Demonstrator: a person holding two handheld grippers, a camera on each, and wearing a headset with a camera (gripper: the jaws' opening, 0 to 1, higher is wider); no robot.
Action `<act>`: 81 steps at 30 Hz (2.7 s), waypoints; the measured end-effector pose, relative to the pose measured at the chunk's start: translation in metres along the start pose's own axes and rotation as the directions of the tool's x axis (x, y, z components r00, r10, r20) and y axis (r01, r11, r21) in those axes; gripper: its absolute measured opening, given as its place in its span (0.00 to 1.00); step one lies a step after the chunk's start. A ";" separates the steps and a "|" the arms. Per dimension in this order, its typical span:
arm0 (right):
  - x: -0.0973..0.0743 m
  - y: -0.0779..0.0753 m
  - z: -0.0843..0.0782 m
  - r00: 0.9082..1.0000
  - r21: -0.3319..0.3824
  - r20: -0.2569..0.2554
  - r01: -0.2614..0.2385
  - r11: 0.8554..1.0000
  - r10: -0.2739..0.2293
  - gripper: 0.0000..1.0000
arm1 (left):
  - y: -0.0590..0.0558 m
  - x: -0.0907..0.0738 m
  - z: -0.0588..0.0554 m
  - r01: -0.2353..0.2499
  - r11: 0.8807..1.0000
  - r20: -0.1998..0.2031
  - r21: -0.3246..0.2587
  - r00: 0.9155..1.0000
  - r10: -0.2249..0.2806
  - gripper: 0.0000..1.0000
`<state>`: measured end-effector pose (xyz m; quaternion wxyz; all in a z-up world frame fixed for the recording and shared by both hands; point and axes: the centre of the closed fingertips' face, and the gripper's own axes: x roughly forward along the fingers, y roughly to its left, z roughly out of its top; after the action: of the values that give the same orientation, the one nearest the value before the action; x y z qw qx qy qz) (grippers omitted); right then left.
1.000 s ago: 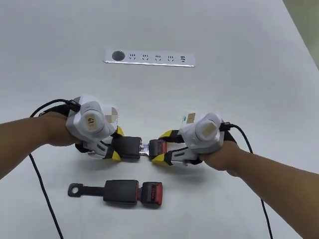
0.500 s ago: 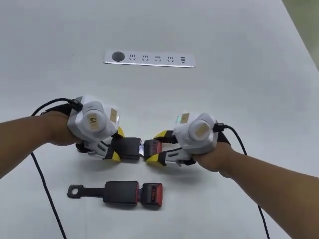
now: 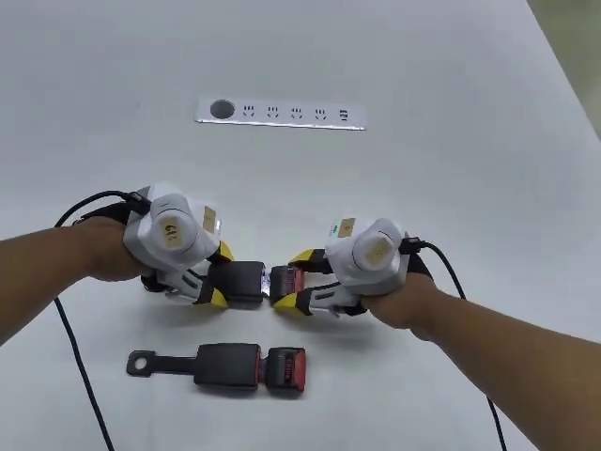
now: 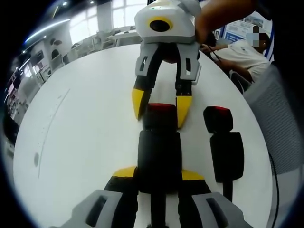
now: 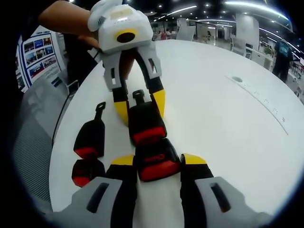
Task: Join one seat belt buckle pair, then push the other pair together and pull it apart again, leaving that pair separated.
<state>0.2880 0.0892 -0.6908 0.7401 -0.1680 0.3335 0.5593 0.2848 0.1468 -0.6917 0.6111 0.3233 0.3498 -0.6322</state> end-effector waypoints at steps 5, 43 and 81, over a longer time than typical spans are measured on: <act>0.001 0.000 0.001 1.000 0.004 0.004 0.012 1.000 -0.012 0.33 | 0.001 0.000 -0.002 0.002 1.000 -0.003 0.002 1.000 -0.002 0.32; 0.001 0.001 -0.001 1.000 -0.008 -0.016 0.009 1.000 -0.009 0.34 | 0.000 0.001 -0.001 0.008 1.000 -0.026 0.027 1.000 -0.007 0.32; -0.069 -0.020 -0.057 0.999 0.006 -0.033 0.037 0.999 -0.037 0.35 | 0.002 -0.003 -0.004 -0.006 1.000 -0.019 -0.004 1.000 0.006 0.33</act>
<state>0.2787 -0.0019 -0.6868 0.7454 -0.1806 0.3443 0.5415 0.2871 0.1521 -0.6913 0.6102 0.3292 0.3560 -0.6266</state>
